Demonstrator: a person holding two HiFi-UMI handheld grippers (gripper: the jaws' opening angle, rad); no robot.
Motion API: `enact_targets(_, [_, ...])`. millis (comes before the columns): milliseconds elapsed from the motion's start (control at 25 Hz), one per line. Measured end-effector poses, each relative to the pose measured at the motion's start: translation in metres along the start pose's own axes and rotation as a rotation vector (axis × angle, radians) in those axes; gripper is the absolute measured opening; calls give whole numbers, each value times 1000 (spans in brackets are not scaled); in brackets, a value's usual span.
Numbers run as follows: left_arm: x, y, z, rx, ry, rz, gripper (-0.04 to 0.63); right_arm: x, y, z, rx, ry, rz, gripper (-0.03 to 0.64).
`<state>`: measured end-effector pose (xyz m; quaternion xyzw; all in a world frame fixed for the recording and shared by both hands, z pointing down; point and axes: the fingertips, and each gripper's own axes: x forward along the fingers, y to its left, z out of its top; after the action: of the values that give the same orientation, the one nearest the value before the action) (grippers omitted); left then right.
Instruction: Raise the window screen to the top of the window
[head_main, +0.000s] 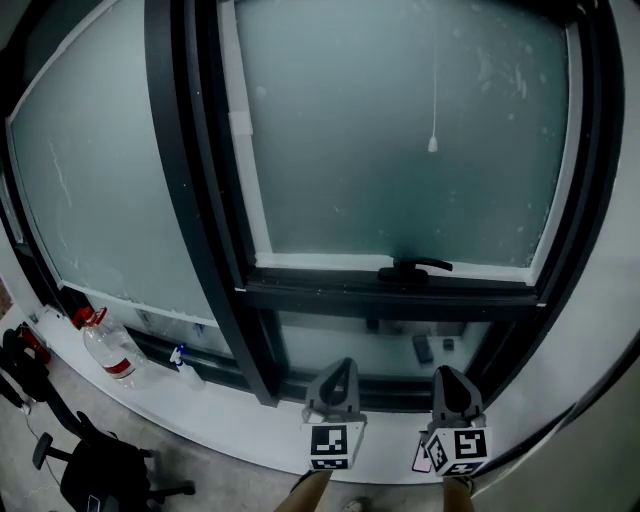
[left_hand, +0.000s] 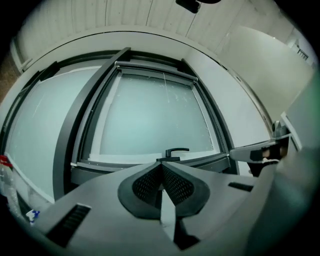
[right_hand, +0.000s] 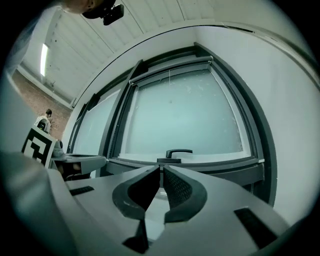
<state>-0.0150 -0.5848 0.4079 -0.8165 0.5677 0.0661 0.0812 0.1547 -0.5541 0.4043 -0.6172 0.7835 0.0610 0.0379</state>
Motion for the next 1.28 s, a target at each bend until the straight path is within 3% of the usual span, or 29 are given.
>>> enact_targets(160, [-57, -18, 12, -25, -17, 33, 3, -61, 19, -3, 33, 21, 40, 18])
enact_targets(280, [-120, -37, 22, 5, -28, 34, 4, -120, 43, -10, 6, 33, 58, 18])
enact_targets(560, [-268, -65, 28, 25, 36, 48, 3, -250, 103, -24, 46, 91, 102, 11])
enact_targets(680, [-304, -68, 35, 12, 48, 67, 3, -285, 121, -14, 0, 101, 131, 11])
enact_targets(1000, [-357, -103, 57, -34, 29, -45, 3, -350, 116, 6, -17, 121, -10, 8])
enact_targets(1280, [-498, -79, 81, -98, 33, -57, 3, -449, 196, 28, -12, 121, -47, 8])
